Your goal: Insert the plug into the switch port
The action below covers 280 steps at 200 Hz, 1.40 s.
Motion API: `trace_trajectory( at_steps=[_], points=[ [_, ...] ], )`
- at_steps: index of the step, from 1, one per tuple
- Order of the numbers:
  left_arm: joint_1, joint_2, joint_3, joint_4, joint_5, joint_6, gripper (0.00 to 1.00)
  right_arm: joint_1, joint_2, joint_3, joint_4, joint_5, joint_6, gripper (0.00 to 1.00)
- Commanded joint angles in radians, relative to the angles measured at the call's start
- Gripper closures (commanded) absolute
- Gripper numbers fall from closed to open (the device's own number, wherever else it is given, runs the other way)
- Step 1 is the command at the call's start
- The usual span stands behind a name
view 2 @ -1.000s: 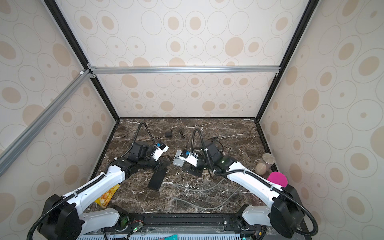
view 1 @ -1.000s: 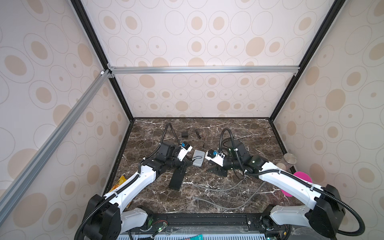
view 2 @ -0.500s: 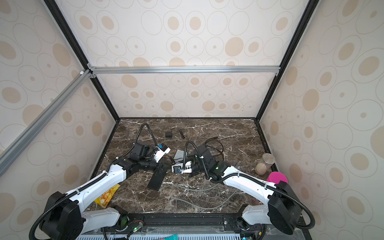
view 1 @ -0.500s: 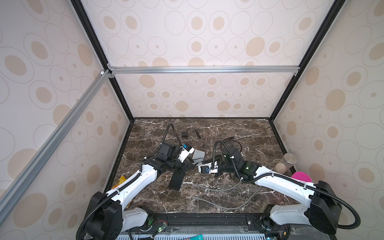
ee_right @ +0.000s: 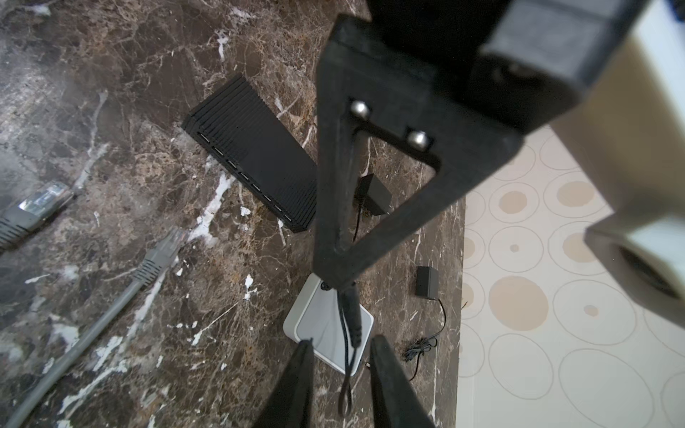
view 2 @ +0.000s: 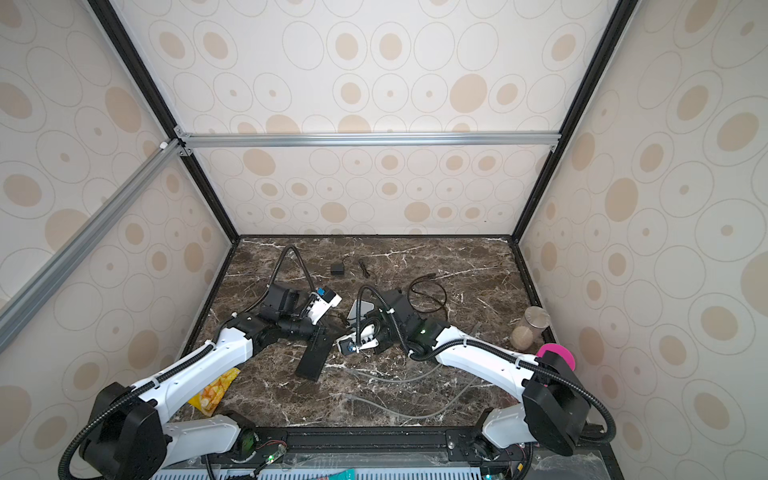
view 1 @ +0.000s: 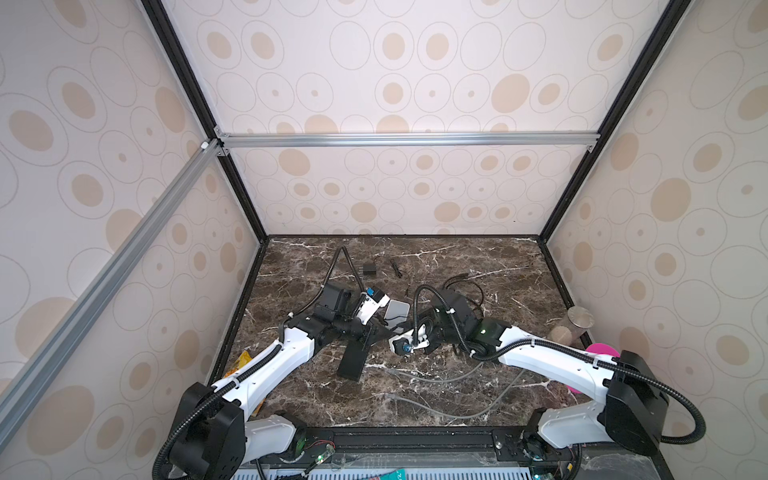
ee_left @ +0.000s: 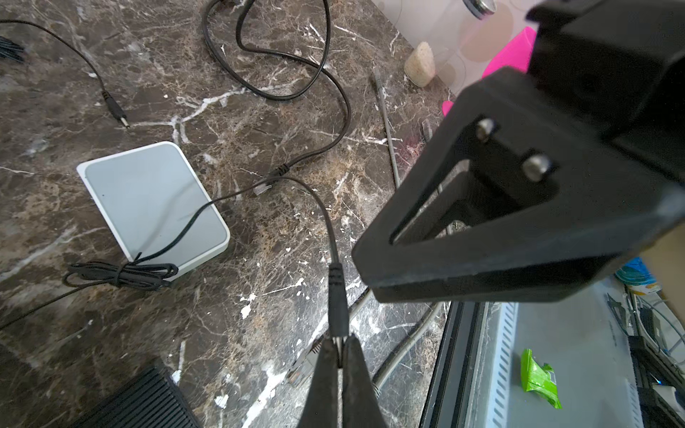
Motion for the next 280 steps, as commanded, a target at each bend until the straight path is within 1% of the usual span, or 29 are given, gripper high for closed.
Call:
trace_trajectory(
  at_steps=[1, 79, 104, 152, 182, 200, 233, 238, 239, 243, 246, 249, 251, 254, 257, 262, 265, 275, 280],
  points=[
    [0.005, 0.002, 0.040, -0.010, 0.030, 0.013, 1.00, 0.013, 0.026, 0.033, -0.021, 0.006, -0.027, 0.71],
    [0.004, 0.005, 0.036, -0.005, 0.039, 0.010, 1.00, 0.013, 0.060, 0.050, 0.001, 0.040, 0.006, 0.72],
    [0.004, 0.005, 0.036, -0.005, 0.039, 0.010, 1.00, 0.012, 0.058, 0.049, 0.004, 0.040, 0.013, 0.78],
    [0.004, 0.004, 0.033, -0.004, 0.039, 0.008, 1.00, 0.014, 0.057, 0.053, 0.009, 0.032, 0.028, 0.85],
    [0.005, 0.004, 0.031, -0.001, 0.042, 0.006, 1.00, 0.015, 0.060, 0.055, 0.005, 0.032, 0.033, 0.92],
    [0.004, 0.001, 0.030, 0.006, 0.047, 0.001, 1.00, 0.015, 0.063, 0.059, -0.001, 0.041, 0.044, 1.00],
    [0.005, -0.026, 0.021, 0.017, 0.054, -0.026, 1.00, 0.015, 0.063, 0.071, -0.018, 0.064, 0.102, 1.00],
    [0.006, -0.036, 0.018, 0.019, 0.043, -0.039, 0.82, 0.015, 0.063, 0.075, -0.022, 0.066, 0.115, 1.00],
    [0.006, -0.038, 0.018, 0.021, 0.041, -0.043, 0.80, 0.015, 0.063, 0.076, -0.024, 0.067, 0.116, 1.00],
    [0.007, -0.047, 0.017, 0.025, 0.028, -0.058, 0.60, 0.015, 0.064, 0.078, -0.030, 0.066, 0.126, 1.00],
    [0.008, -0.055, 0.018, 0.025, 0.014, -0.071, 0.48, 0.015, 0.063, 0.081, -0.035, 0.066, 0.134, 1.00],
    [0.011, -0.064, 0.018, 0.027, -0.004, -0.084, 0.38, 0.015, 0.063, 0.086, -0.043, 0.064, 0.143, 1.00],
    [0.012, -0.070, 0.017, 0.025, -0.018, -0.094, 0.33, 0.015, 0.063, 0.088, -0.048, 0.063, 0.152, 1.00],
    [0.013, -0.080, 0.017, 0.025, -0.043, -0.109, 0.20, 0.014, 0.063, 0.094, -0.056, 0.062, 0.167, 1.00],
    [0.016, -0.091, 0.019, 0.022, -0.071, -0.125, 0.13, 0.012, 0.064, 0.101, -0.066, 0.060, 0.186, 1.00],
    [0.022, -0.110, 0.020, 0.015, -0.124, -0.155, 0.05, 0.009, 0.069, 0.117, -0.090, 0.056, 0.219, 1.00],
    [0.028, -0.120, 0.020, 0.010, -0.158, -0.173, 0.02, 0.008, 0.072, 0.129, -0.110, 0.053, 0.243, 1.00],
    [0.052, -0.161, 0.016, -0.005, -0.262, -0.247, 0.02, -0.006, 0.086, 0.173, -0.170, 0.039, 0.343, 1.00],
    [0.069, -0.179, 0.013, -0.016, -0.291, -0.287, 0.02, -0.014, 0.094, 0.196, -0.197, 0.037, 0.402, 1.00]
  ],
)
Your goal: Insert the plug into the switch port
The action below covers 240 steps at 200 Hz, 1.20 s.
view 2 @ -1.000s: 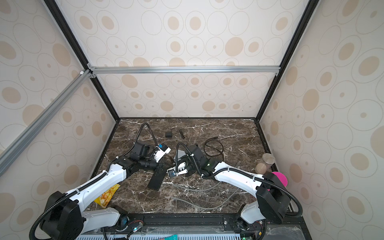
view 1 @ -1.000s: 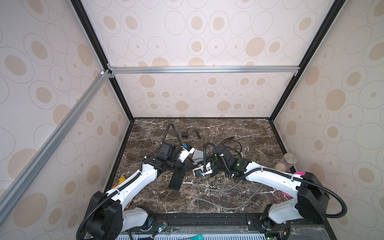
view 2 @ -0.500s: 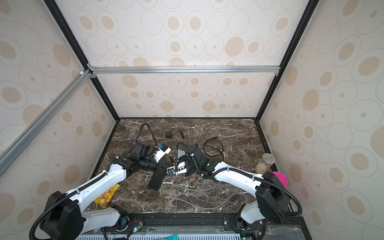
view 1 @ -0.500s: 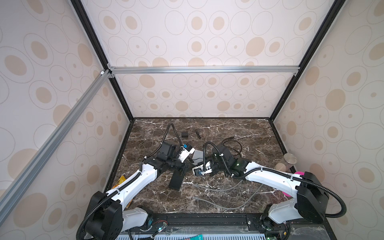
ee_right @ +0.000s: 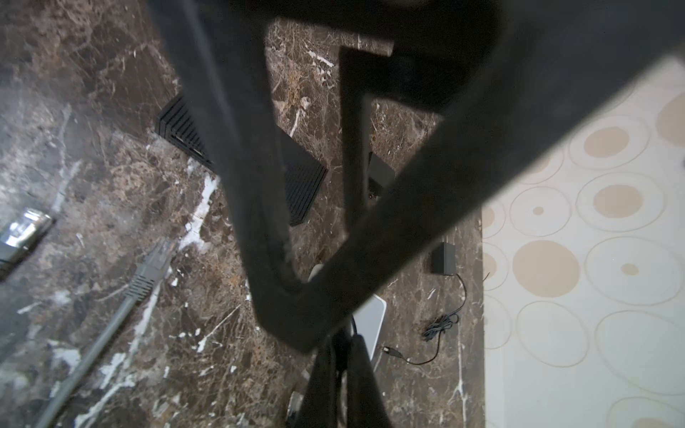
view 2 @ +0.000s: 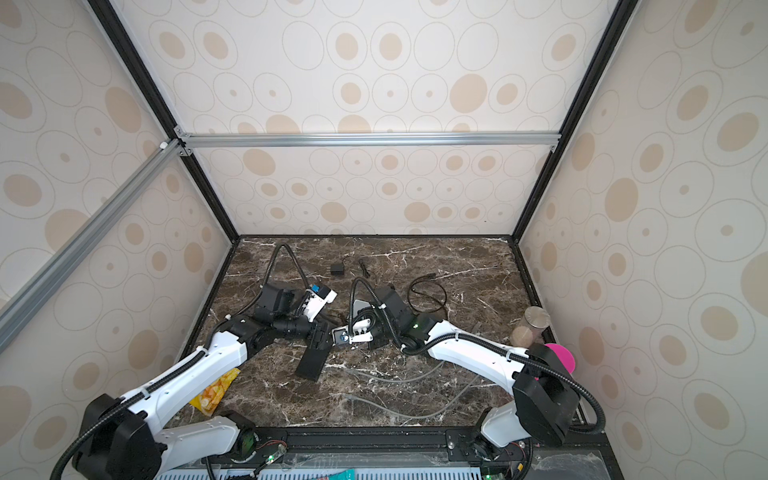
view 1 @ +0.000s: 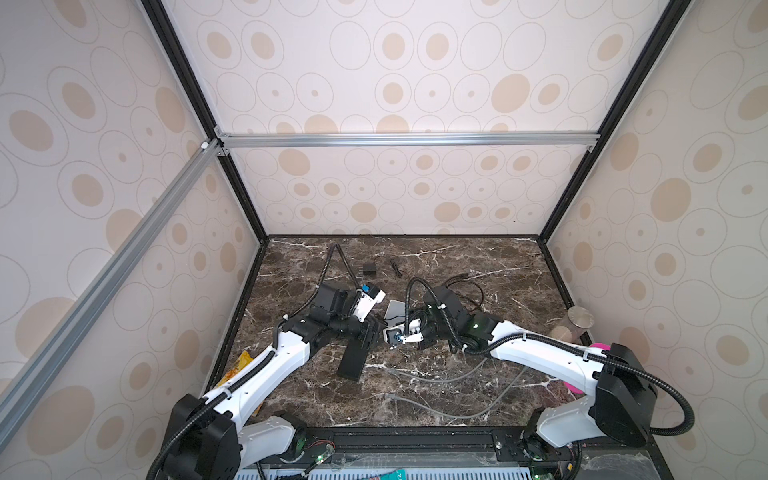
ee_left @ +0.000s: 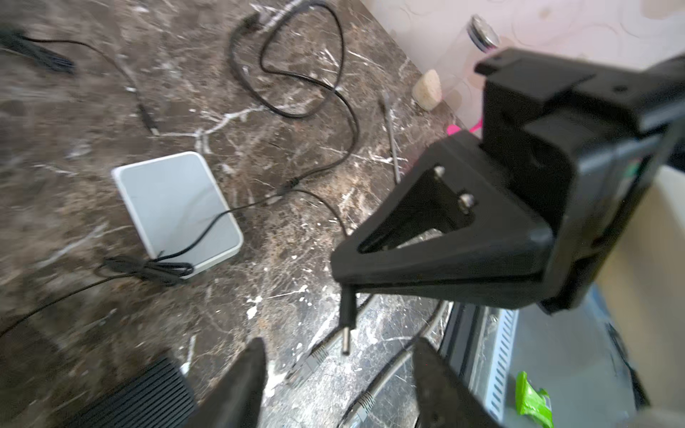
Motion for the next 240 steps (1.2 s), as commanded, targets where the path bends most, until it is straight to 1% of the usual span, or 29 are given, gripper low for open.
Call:
trace_trajectory(
  at_steps=[1, 5, 15, 25, 48, 79, 92, 105, 117, 126, 135, 141, 150, 162, 165, 176, 184, 192, 207, 217, 234, 240],
  points=[
    [0.055, -0.095, 0.010, -0.024, -0.223, -0.178, 0.02, -0.019, 0.032, 0.100, -0.123, -0.026, 0.228, 1.00],
    [0.068, -0.109, 0.005, -0.034, -0.259, -0.201, 0.02, -0.026, 0.040, 0.117, -0.142, -0.026, 0.277, 1.00],
    [0.096, -0.137, -0.009, -0.064, -0.304, -0.267, 0.02, -0.036, 0.057, 0.156, -0.192, -0.026, 0.388, 1.00],
    [0.115, -0.155, -0.025, -0.095, -0.349, -0.323, 0.02, -0.042, 0.071, 0.190, -0.242, -0.053, 0.455, 1.00],
    [0.121, -0.151, -0.066, -0.143, -0.387, -0.403, 0.02, -0.048, 0.086, 0.228, -0.296, -0.121, 0.614, 1.00],
    [0.122, -0.164, -0.133, -0.159, -0.442, -0.444, 0.02, -0.072, 0.066, 0.212, -0.264, -0.251, 0.832, 1.00],
    [0.122, -0.175, -0.159, -0.154, -0.454, -0.469, 0.02, -0.077, 0.049, 0.191, -0.222, -0.251, 0.932, 1.00],
    [0.121, -0.174, -0.185, -0.134, -0.446, -0.493, 0.02, -0.080, 0.038, 0.189, -0.218, -0.255, 0.992, 1.00],
    [0.120, -0.168, -0.210, -0.106, -0.425, -0.513, 0.02, -0.080, 0.034, 0.192, -0.225, -0.253, 1.029, 1.00],
    [0.119, -0.164, -0.233, -0.078, -0.397, -0.524, 0.02, -0.080, 0.034, 0.192, -0.232, -0.231, 1.055, 1.00],
    [0.120, -0.165, -0.251, -0.048, -0.371, -0.529, 0.02, -0.080, 0.031, 0.192, -0.243, -0.221, 1.061, 1.00],
    [0.120, -0.172, -0.261, -0.019, -0.336, -0.531, 0.02, -0.081, 0.031, 0.190, -0.253, -0.219, 1.057, 1.00],
    [0.120, -0.192, -0.273, 0.037, -0.280, -0.540, 0.05, -0.081, 0.029, 0.185, -0.262, -0.217, 1.049, 1.00],
    [0.120, -0.223, -0.279, 0.116, -0.220, -0.575, 0.13, -0.081, 0.023, 0.174, -0.268, -0.235, 1.028, 1.00],
    [0.120, -0.234, -0.280, 0.135, -0.189, -0.586, 0.16, -0.081, 0.021, 0.172, -0.268, -0.242, 1.025, 1.00],
    [0.120, -0.260, -0.281, 0.204, -0.139, -0.637, 0.28, -0.079, 0.016, 0.162, -0.269, -0.266, 1.016, 1.00],
    [0.120, -0.272, -0.279, 0.245, -0.115, -0.681, 0.40, -0.081, 0.012, 0.158, -0.271, -0.280, 1.015, 1.00],
    [0.120, -0.275, -0.280, 0.277, -0.098, -0.732, 0.46, -0.081, 0.010, 0.154, -0.273, -0.292, 1.013, 1.00],
    [0.118, -0.270, -0.294, 0.362, -0.053, -0.849, 0.47, -0.081, 0.009, 0.152, -0.272, -0.309, 1.011, 1.00],
    [0.114, -0.263, -0.314, 0.429, -0.034, -0.944, 0.44, -0.080, 0.011, 0.150, -0.272, -0.308, 1.014, 1.00],
    [0.089, -0.261, -0.329, 0.484, -0.063, -1.053, 0.42, -0.078, 0.022, 0.153, -0.274, -0.285, 1.023, 1.00],
    [0.078, -0.263, -0.329, 0.486, -0.085, -1.080, 0.39, -0.079, 0.024, 0.153, -0.273, -0.279, 1.028, 1.00]
  ],
)
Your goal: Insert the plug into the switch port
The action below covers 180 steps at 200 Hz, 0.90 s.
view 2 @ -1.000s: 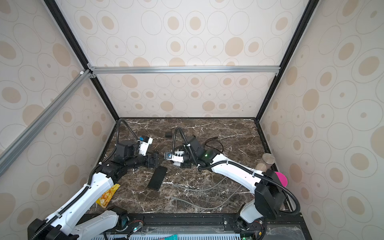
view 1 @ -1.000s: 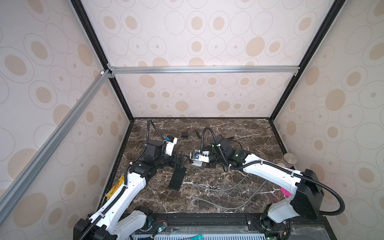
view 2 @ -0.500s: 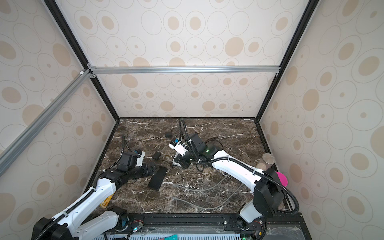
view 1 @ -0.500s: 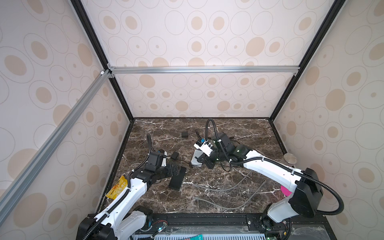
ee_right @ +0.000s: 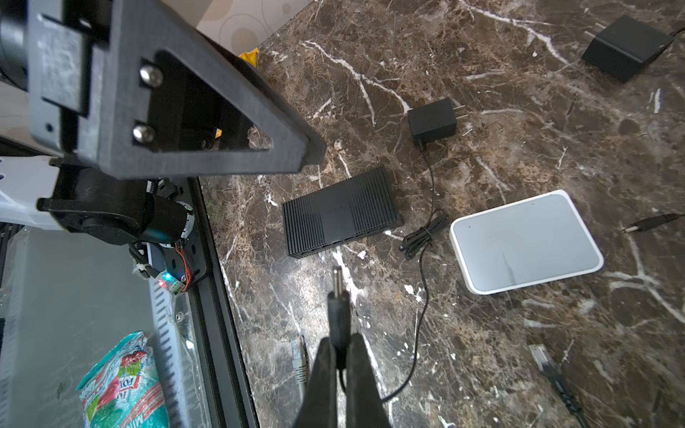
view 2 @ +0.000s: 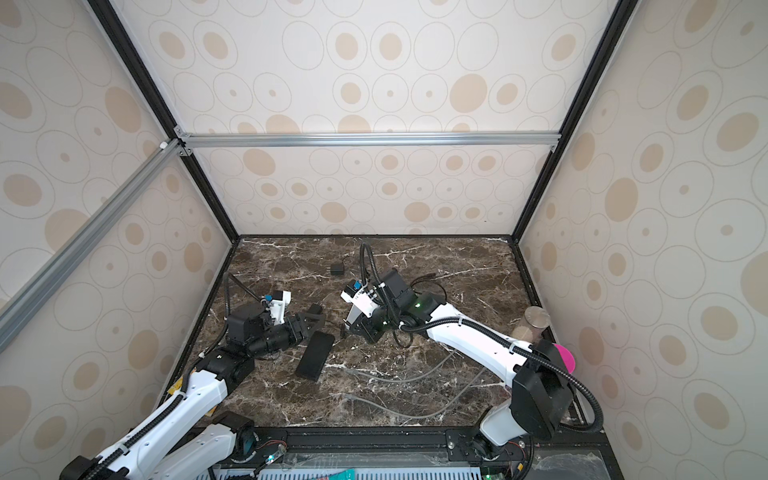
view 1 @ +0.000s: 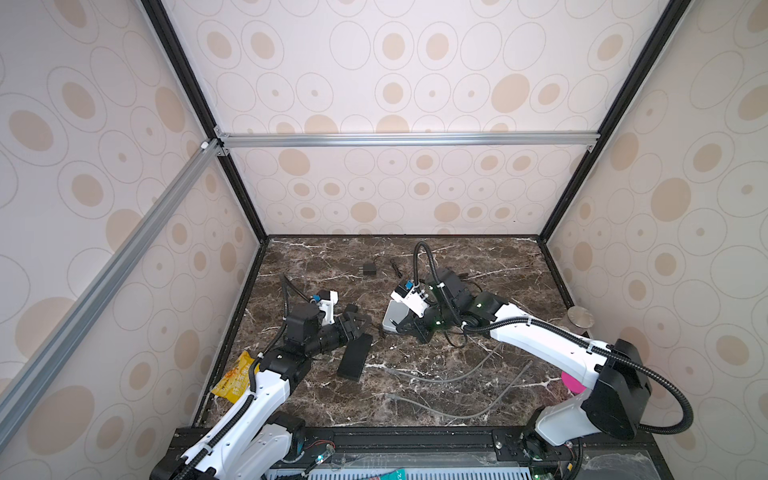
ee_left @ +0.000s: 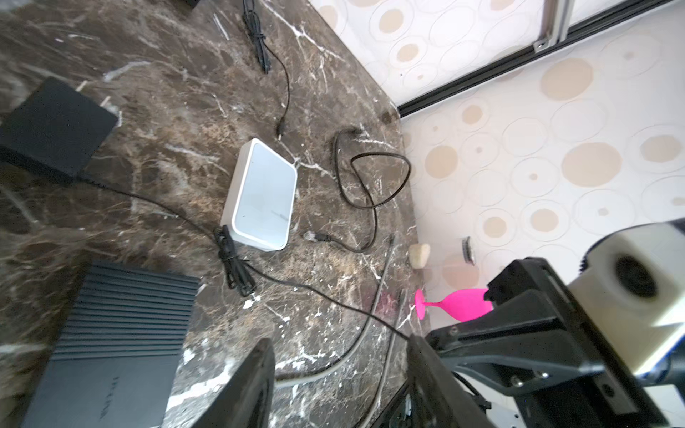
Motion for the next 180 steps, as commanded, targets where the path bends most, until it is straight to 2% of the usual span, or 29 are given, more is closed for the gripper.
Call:
trace_trajectory(
  at_steps=[1, 19, 61, 66, 102, 140, 180],
  points=[
    [-0.031, 0.000, -0.014, 0.140, 0.008, -0.223, 0.39, -0.001, -0.013, -0.006, -0.011, 0.001, 0.015, 1.00],
    [-0.071, -0.001, -0.014, 0.155, -0.057, -0.295, 0.39, 0.003, -0.011, -0.007, 0.006, 0.018, 0.031, 1.00],
    [-0.159, 0.051, -0.010, 0.222, -0.110, -0.431, 0.43, 0.012, 0.022, 0.017, 0.021, 0.050, 0.061, 1.00],
    [-0.170, 0.058, -0.006, 0.229, -0.142, -0.439, 0.43, 0.014, 0.029, 0.025, 0.014, 0.055, 0.062, 1.00],
    [-0.221, 0.109, 0.015, 0.240, -0.173, -0.453, 0.43, 0.024, 0.073, 0.077, -0.015, 0.074, 0.068, 1.00],
    [-0.231, 0.140, 0.017, 0.273, -0.177, -0.444, 0.43, 0.038, 0.096, 0.099, -0.026, 0.079, 0.072, 1.00],
    [-0.231, 0.139, 0.025, 0.259, -0.190, -0.425, 0.56, 0.044, 0.101, 0.109, -0.039, 0.084, 0.064, 1.00]
  ],
)
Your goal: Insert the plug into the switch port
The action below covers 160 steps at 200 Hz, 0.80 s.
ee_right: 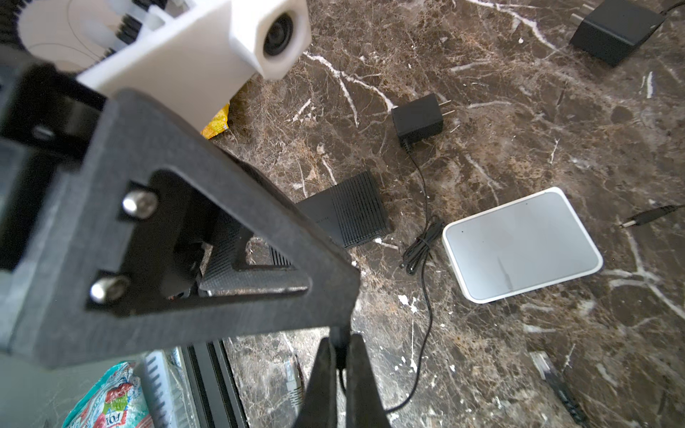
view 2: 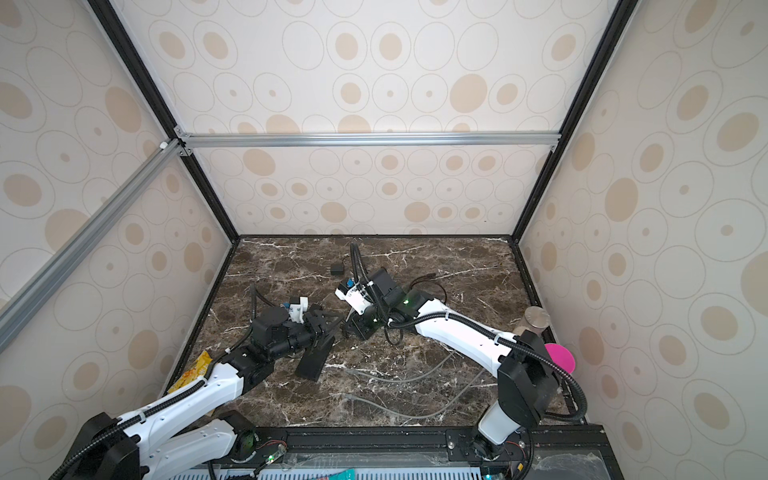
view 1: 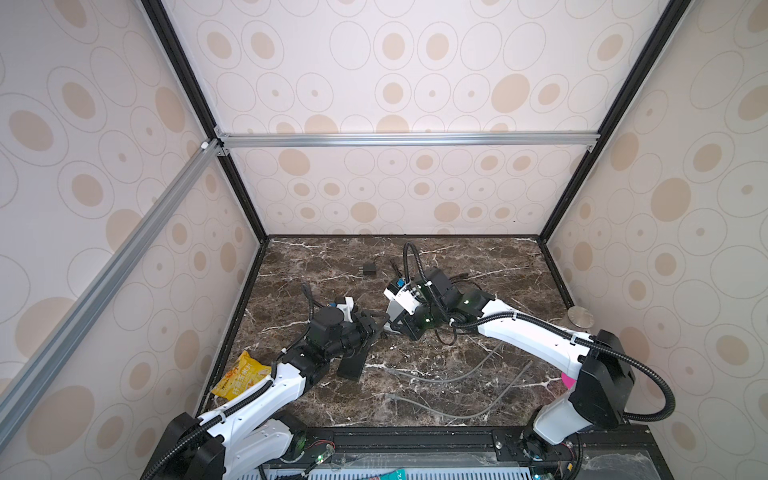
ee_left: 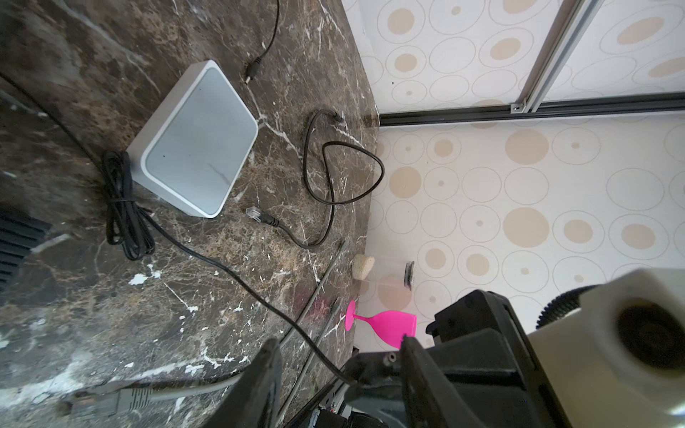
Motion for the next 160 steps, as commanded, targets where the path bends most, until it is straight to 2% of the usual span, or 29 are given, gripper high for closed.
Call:
trace_trajectory(
  at_steps=[1, 34, 122, 160],
  points=[
    [-0.006, -0.003, 0.041, 0.028, -0.020, -0.003, 0.57, 0.009, 0.010, 0.031, -0.025, 0.010, 0.002, 1.00],
    [-0.006, -0.002, 0.040, 0.021, -0.024, 0.015, 0.71, 0.010, 0.012, 0.034, -0.031, 0.006, -0.005, 1.00],
    [-0.005, 0.008, 0.055, 0.020, -0.022, 0.032, 0.71, 0.021, 0.027, 0.049, -0.041, -0.045, -0.008, 1.00],
    [-0.005, 0.011, 0.059, 0.023, -0.015, 0.031, 0.82, 0.023, 0.030, 0.048, -0.041, -0.035, -0.005, 1.00]
  ],
)
